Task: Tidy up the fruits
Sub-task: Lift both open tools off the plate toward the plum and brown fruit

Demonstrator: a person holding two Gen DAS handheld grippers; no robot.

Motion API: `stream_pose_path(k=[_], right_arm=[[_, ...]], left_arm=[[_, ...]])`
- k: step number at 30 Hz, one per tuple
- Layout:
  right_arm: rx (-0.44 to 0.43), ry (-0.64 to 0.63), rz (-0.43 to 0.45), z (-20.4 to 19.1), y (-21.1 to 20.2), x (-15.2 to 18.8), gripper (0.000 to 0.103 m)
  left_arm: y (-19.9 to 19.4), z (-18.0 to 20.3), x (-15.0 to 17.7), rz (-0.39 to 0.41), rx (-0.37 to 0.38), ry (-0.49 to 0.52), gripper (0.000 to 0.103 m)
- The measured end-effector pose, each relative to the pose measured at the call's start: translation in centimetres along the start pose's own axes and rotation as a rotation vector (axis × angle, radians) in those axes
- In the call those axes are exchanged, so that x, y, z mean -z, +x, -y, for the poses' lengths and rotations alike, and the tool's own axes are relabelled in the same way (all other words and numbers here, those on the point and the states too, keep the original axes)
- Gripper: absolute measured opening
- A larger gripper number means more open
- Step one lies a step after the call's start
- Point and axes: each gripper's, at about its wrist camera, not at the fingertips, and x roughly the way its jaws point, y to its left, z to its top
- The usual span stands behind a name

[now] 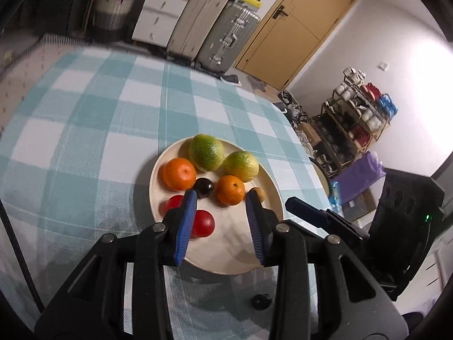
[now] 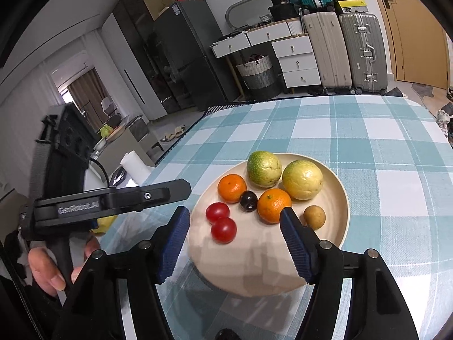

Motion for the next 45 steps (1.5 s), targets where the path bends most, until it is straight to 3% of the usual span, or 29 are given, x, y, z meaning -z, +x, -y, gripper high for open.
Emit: stream_pose_path(k=[4, 8, 13, 18, 22, 28, 36, 45], right_arm=[[0.015, -0.002, 0.016, -0.3, -0.8, 0.3, 0.069], [0.031, 0.030, 0.039, -0.2, -2.0, 0.7, 0.075], [0.055, 0.037, 0.067, -0.1, -3.6, 1.2, 0.078], [0.091, 0.006, 0.117, -0.5, -5.5, 1.8, 0.087], [0.111, -0.006, 0.150, -0.8, -6.7, 2.1, 0.097], [0.129, -0.001, 0.162, -0.9, -8.1, 2.7, 0.100], [0.156, 0.008, 0.168, -1.0, -9.5, 3.2, 0.102], [0.170, 0.022, 0.168, -0.6, -11.1, 4.5, 0.103]], left_arm=[[-0.7, 0.8, 0.5, -0.001, 0.006, 0.006, 0.045], [-1.2, 1.7, 1.2, -0.010, 0.000, 0.035, 0.049], [-2.3, 3.0, 2.2, 0.016, -0.027, 0.068, 0.074], [-3.1, 4.3, 3.2, 0.031, -0.097, 0.124, 0.084], [-4.0, 5.2, 4.0, 0.061, -0.132, 0.154, 0.084], [-4.8, 6.1, 5.1, 0.078, -0.230, 0.192, 0.089], [-5.2, 6.7, 6.5, 0.083, -0.249, 0.208, 0.100], [-4.9, 6.1, 8.3, 0.061, -0.219, 0.194, 0.102]])
